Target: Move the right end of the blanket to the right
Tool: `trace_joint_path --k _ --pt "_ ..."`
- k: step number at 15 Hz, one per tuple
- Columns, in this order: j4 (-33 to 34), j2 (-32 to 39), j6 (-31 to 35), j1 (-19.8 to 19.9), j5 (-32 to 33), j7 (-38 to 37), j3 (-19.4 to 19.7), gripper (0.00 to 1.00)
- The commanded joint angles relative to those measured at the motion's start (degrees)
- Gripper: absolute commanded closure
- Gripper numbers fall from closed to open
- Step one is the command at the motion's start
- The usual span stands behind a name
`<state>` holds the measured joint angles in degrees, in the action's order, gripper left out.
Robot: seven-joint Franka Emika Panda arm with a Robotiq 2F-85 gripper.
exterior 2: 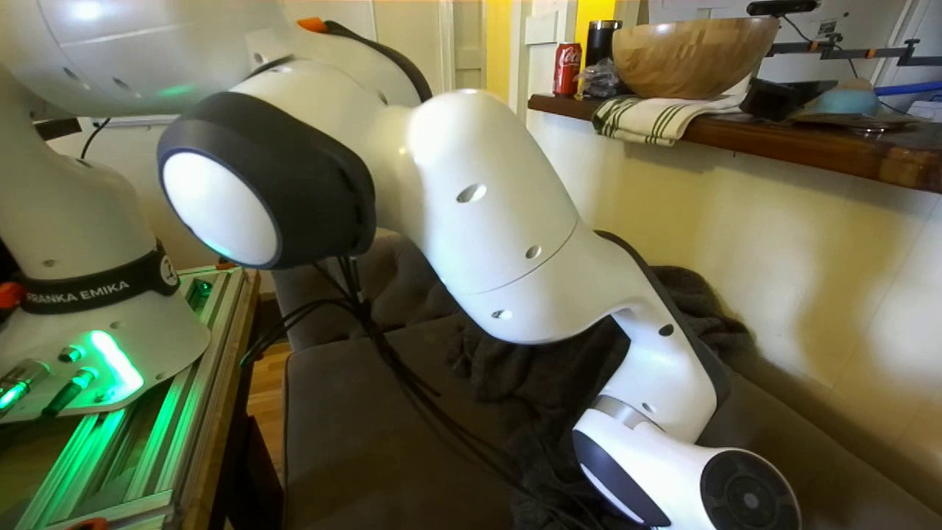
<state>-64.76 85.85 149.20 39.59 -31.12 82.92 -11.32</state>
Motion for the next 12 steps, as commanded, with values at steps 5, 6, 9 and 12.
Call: trace_joint_path --k 5,6,9,12 --pt "-1.05 0.00 -0.55 0.55 3.35 -3.70 -0.19 0.74" --pt "-1.14 0.00 -0.64 0.38 3.71 -4.06 0.02 0.73" --pt "-1.46 0.00 -0.25 -0.05 5.25 -4.75 0.20 0.99" --pt "-0.27 0.00 -0.89 0.29 6.34 -4.70 -0.38 1.00"
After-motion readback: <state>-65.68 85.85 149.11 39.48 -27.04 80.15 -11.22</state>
